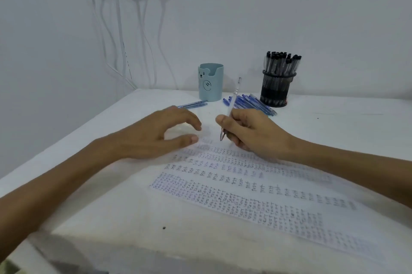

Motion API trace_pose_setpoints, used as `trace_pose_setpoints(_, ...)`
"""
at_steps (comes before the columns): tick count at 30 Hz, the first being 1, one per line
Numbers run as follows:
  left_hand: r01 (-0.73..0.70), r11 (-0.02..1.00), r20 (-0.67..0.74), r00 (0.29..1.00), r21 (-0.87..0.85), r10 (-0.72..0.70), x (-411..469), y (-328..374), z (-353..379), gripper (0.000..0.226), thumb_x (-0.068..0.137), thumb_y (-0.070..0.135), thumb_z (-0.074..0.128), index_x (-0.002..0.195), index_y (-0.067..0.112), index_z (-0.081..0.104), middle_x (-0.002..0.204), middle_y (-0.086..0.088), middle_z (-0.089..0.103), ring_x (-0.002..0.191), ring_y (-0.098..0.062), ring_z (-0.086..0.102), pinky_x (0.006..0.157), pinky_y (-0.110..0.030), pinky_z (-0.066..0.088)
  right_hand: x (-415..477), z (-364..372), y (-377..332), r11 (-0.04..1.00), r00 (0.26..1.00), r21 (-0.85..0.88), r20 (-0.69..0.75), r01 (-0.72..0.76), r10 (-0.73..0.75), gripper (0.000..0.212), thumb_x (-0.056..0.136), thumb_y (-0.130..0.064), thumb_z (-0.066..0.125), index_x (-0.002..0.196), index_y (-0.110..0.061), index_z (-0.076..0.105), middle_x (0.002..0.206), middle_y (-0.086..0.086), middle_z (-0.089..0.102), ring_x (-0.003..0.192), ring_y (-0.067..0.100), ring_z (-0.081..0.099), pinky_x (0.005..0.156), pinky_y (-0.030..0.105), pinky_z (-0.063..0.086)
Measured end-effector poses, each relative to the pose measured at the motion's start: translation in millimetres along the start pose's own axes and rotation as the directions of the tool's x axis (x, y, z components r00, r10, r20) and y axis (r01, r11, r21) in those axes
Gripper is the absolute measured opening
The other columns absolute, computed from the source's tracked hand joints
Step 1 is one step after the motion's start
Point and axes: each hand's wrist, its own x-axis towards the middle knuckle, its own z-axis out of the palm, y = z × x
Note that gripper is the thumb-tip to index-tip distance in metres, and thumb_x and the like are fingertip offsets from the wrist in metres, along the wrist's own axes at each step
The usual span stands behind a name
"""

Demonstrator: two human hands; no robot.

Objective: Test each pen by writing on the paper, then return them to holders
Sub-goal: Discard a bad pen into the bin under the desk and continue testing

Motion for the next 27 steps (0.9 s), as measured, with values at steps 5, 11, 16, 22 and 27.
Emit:
trace_pose_setpoints(5,-0.109,0.992,-0.033,0.993,0.063,0.111,6,75,4,0.038,0.097,0.067,0.043,0.124,0.045,0.059,0.122,0.027,0.061,0.120,0.000,0.056,0.091,-0.029,0.051,-104,-14,-32,0.912,0.962,-0.395,-0.185,0.114,-0.201,0.048,0.105,-0.047,0.043,0.064,-0.020,0.046,0.051,-0.010,0.050,0.046,0.011,0.047,0.048,0.021,0.034)
trace_pose_setpoints(11,-0.386,0.922,-0.011,0.922,-0.025,0.386,8,190,59,0.026,0.102,0.051,0.052,0.122,0.037,0.061,0.119,0.025,0.060,0.113,0.000,0.057,0.095,-0.032,0.049,-241,-37,-47,0.792,0.890,-0.610,-0.380,-0.036,-0.252,0.043,0.101,-0.039,0.050,0.064,-0.026,0.034,0.046,-0.004,0.033,0.042,0.019,0.037,0.045,0.027,0.031)
trace_pose_setpoints(16,-0.570,0.798,0.027,0.810,-0.199,0.586,17,282,124,0.026,0.101,0.047,0.055,0.122,0.034,0.062,0.118,0.021,0.061,0.112,-0.004,0.057,0.092,-0.033,0.050,-359,-36,-54,0.746,0.812,-0.614,-0.556,-0.257,-0.178,0.043,0.099,-0.032,0.061,0.064,-0.029,0.037,0.048,-0.010,0.027,0.042,0.012,0.032,0.046,0.018,0.024)
trace_pose_setpoints(22,-0.644,0.656,0.159,0.655,-0.393,0.738,18,370,222,0.029,0.099,0.044,0.057,0.124,0.029,0.062,0.118,0.022,0.058,0.109,0.010,0.050,0.094,-0.025,0.049,-475,-5,-39,0.757,0.630,-0.422,-0.776,-0.499,-0.018,0.041,0.102,-0.030,0.058,0.064,-0.021,0.044,0.050,-0.011,0.033,0.040,0.013,0.036,0.045,0.020,0.025)
trace_pose_setpoints(27,-0.605,0.629,0.337,0.534,-0.489,0.775,6,416,328,0.029,0.100,0.044,0.058,0.122,0.026,0.063,0.117,0.011,0.063,0.106,-0.004,0.057,0.090,-0.033,0.051,-552,50,0,0.645,0.381,-0.194,-0.910,-0.739,0.162,0.041,0.103,-0.036,0.056,0.066,-0.024,0.042,0.049,-0.009,0.031,0.041,0.013,0.034,0.043,0.025,0.026)
